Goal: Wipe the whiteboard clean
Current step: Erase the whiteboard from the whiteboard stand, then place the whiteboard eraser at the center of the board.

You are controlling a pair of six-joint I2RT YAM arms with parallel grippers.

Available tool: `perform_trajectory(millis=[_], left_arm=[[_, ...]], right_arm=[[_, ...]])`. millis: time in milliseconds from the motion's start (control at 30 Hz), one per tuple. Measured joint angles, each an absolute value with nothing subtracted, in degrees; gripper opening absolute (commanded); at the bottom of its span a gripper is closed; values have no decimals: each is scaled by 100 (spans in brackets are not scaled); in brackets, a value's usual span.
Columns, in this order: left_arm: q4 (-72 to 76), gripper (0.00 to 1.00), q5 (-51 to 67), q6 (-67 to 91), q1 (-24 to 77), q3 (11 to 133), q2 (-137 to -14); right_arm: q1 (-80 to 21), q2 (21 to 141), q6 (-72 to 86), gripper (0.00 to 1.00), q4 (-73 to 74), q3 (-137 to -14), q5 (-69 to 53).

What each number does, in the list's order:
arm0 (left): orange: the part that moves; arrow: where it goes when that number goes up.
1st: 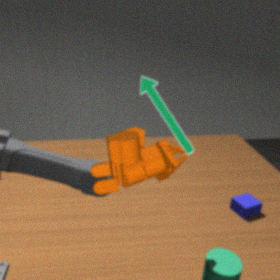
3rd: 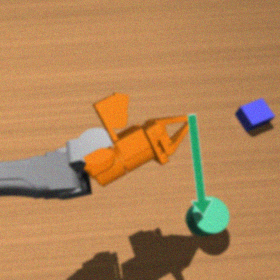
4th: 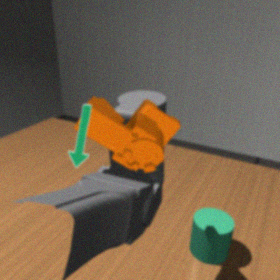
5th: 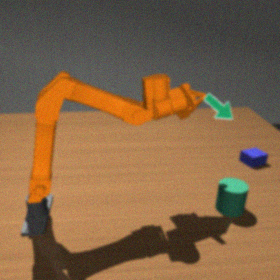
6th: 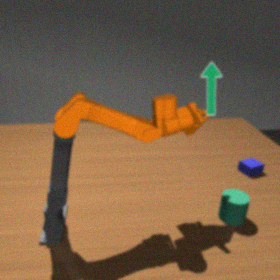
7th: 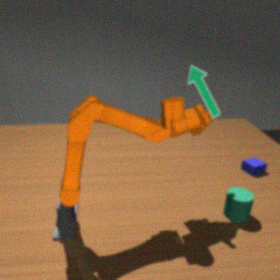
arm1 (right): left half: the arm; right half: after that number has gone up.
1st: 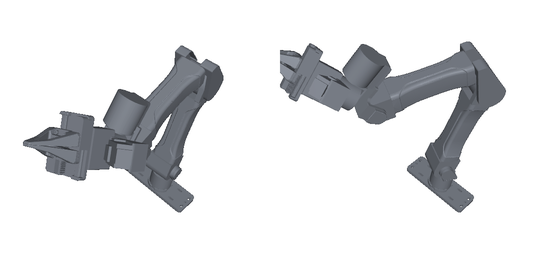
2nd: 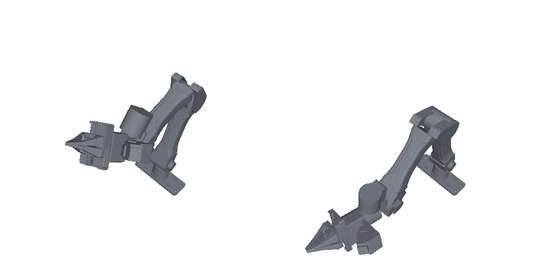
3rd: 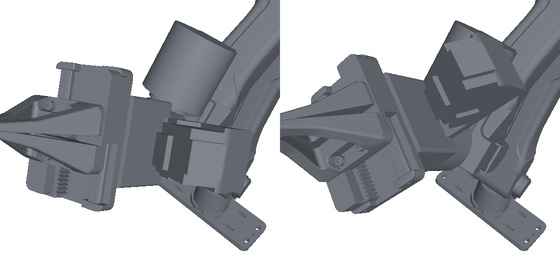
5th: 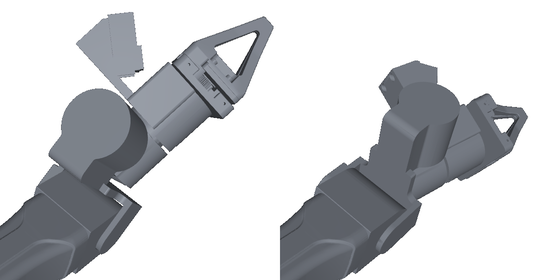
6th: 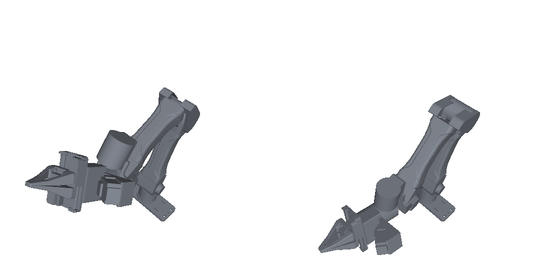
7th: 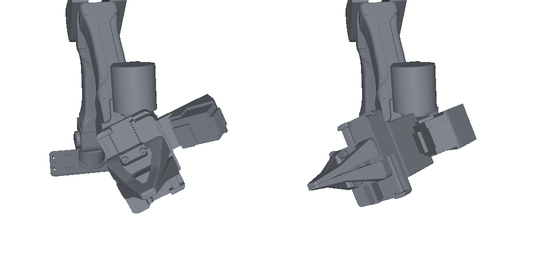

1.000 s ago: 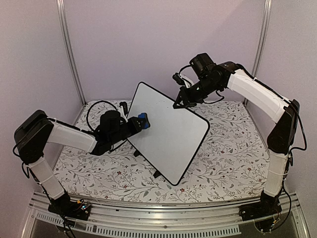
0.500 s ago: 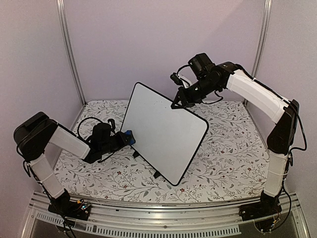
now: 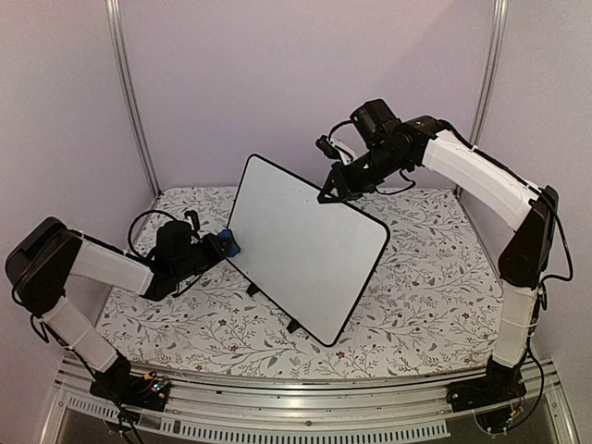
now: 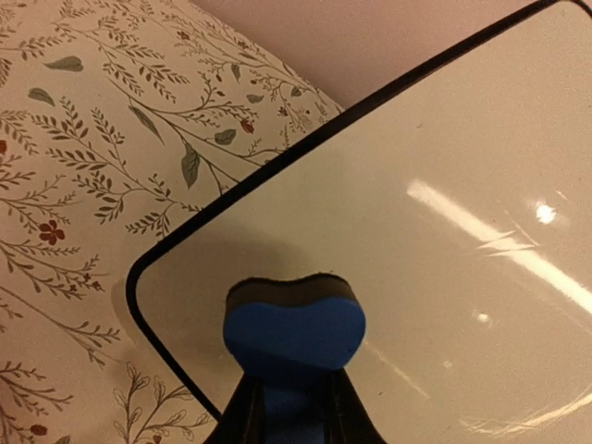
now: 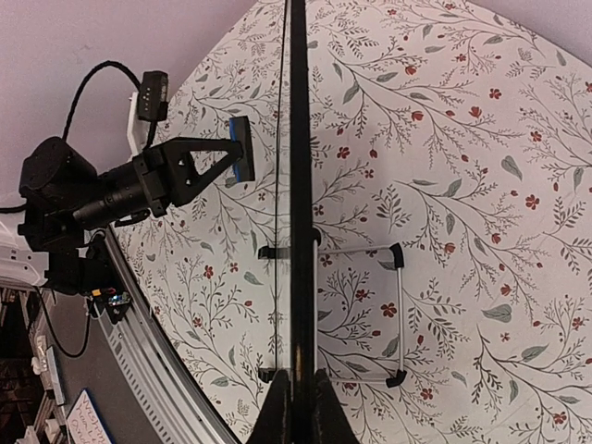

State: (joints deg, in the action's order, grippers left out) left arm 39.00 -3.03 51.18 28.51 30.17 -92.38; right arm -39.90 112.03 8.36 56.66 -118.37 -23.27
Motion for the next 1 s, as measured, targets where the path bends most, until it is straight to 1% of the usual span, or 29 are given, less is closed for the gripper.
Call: perform_trajectory(millis=[167,267,367,533,733,833,1000], left_arm=[[3406,3,-716,4971,2836,3015,-8152],[3013,5,-930,4984,2783,2998,-7712],[2497,12,-1157,5111,2650,2836,-7406],[1911,26,-1361,5349,2405,2447,-7249],[1466,50,-1378,5559,2196,2314,-7262],[1400,55,-1358,5629,2123,2305,-7295],[1382,57,-1269,5714,1975,2255,-7417]], right_arm=[[-4001,11203,814,0,5649,-11832,-2329],[-4001,11203,812,0,5647,-11832,-2329],[-4001,11203,808,1,5647,-11832,-2329],[-4003,11203,805,2,5647,-11832,-2329],[-4003,11203,805,2,5649,-11832,-2329],[-4003,11203,805,2,5649,-11832,-2327],[-4005,11203,805,3,5647,-11832,-2327]])
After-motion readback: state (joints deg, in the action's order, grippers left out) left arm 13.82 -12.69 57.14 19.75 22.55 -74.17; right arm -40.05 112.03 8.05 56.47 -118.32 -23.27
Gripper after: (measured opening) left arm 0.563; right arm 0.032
